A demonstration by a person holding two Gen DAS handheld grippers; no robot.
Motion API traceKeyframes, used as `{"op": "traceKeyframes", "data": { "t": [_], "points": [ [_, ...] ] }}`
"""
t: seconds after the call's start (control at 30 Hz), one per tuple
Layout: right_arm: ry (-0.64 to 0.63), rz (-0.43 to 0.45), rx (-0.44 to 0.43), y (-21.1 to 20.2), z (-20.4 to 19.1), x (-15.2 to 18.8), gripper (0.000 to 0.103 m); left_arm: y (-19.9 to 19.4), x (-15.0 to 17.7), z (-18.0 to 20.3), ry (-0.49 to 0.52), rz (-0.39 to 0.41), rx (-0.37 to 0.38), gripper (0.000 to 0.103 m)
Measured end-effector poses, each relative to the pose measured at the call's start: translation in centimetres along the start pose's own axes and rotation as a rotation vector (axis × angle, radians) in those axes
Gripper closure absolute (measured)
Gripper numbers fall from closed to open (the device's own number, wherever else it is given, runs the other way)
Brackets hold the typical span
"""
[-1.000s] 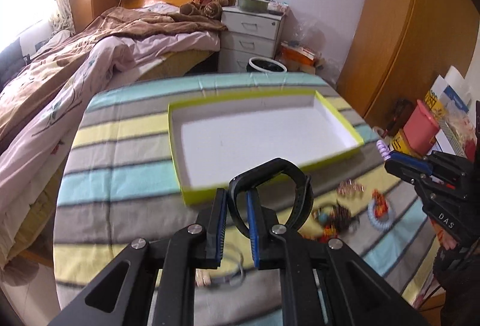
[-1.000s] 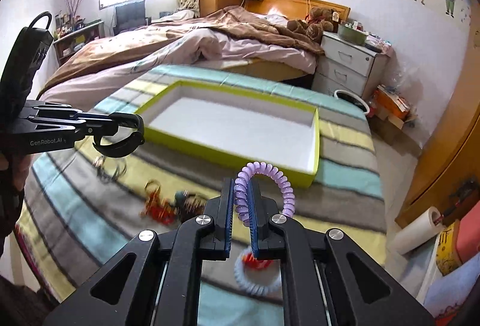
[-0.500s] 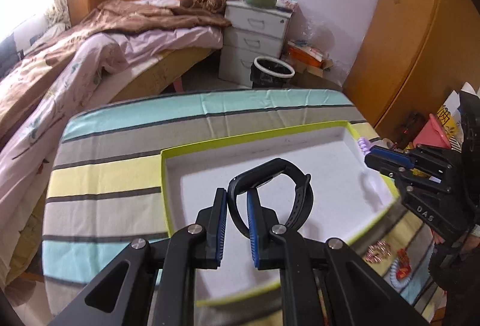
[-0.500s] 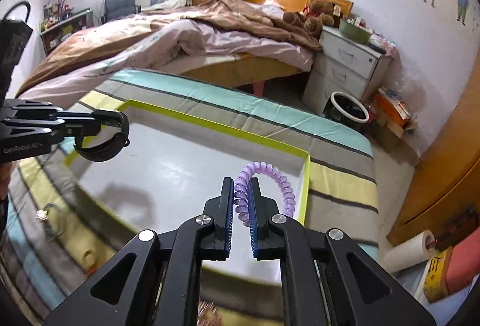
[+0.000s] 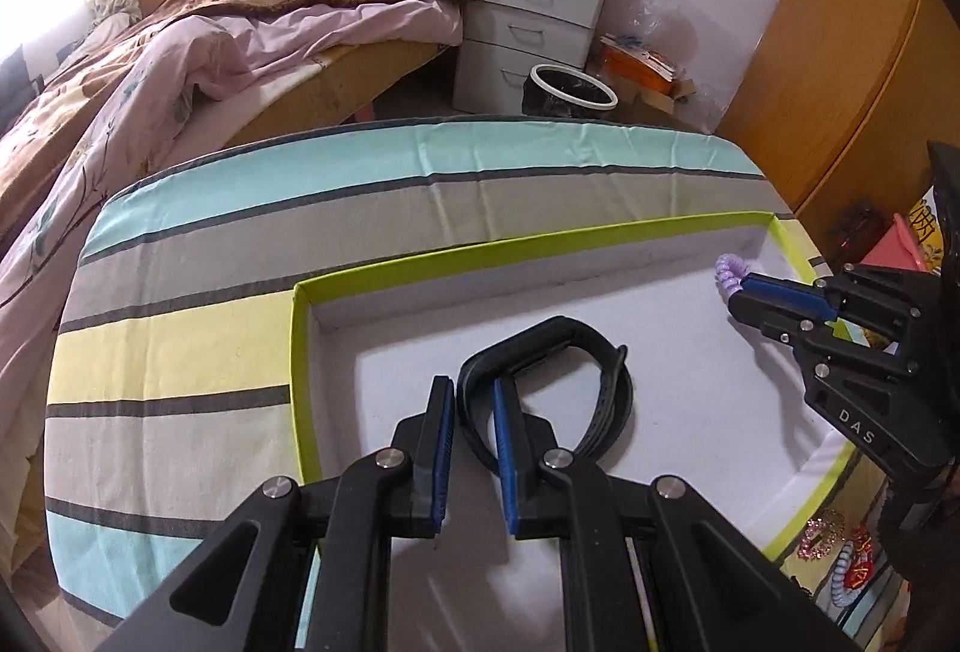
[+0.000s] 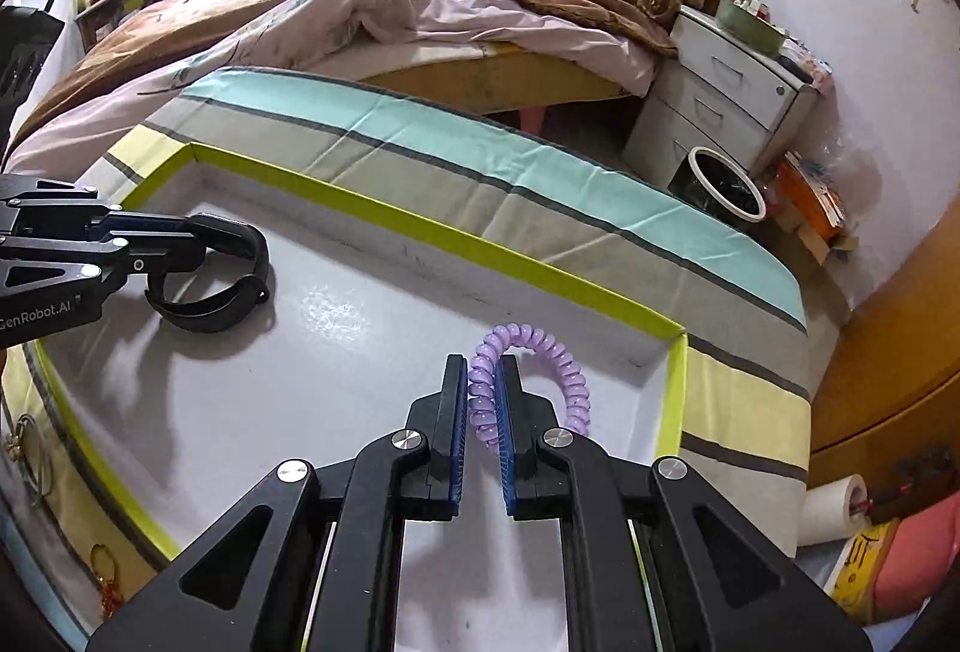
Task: Organize jewelry
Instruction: 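Carry both items into the green box and open both tools, then grasp the red tassel charm with the right tool while the left tool grasps the grey cable bracelet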
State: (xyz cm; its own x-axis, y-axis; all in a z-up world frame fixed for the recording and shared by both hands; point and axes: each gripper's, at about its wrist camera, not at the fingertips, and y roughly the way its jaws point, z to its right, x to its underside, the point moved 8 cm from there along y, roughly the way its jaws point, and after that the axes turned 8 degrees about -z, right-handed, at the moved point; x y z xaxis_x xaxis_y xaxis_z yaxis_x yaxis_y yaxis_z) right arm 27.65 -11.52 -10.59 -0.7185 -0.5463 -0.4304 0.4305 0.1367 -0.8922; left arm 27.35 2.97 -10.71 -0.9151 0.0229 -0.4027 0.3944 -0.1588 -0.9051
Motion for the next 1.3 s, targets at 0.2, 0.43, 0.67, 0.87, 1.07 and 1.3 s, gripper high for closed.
{"op": "traceKeyframes", "data": {
  "t": [0.2, 0.43, 0.67, 0.87, 1.07, 1.3],
  "points": [
    [0.023, -0.014, -0.021, 0.7, 0.2, -0.1, 0.094, 0.0, 0.1, 0.1, 0.003, -0.001, -0.002, 0.09],
    [0.038, -0.005, -0.024, 0.4, 0.2, -0.3, 0.079, -0.7, 0.0, -0.2, -0.028, 0.019, 0.017, 0.089],
    [0.055, 0.064, -0.039, -2.7, -0.2, -0.1, 0.066, -4.0, 0.6, 0.2, -0.031, 0.088, 0.047, 0.084],
    [0.103, 0.143, -0.054, -7.5, -0.1, 2.5, 0.066, -8.1, 3.7, 0.0, -0.036, 0.156, 0.078, 0.06],
    [0.201, 0.157, -0.064, -10.7, 0.3, 7.9, 0.066, -10.5, 8.3, -0.2, -0.059, 0.166, 0.092, 0.058],
    [0.331, 0.128, -0.097, -12.4, 0.4, 14.7, 0.066, -12.5, 13.3, -0.6, -0.09, 0.184, 0.087, 0.05]
  ]
}}
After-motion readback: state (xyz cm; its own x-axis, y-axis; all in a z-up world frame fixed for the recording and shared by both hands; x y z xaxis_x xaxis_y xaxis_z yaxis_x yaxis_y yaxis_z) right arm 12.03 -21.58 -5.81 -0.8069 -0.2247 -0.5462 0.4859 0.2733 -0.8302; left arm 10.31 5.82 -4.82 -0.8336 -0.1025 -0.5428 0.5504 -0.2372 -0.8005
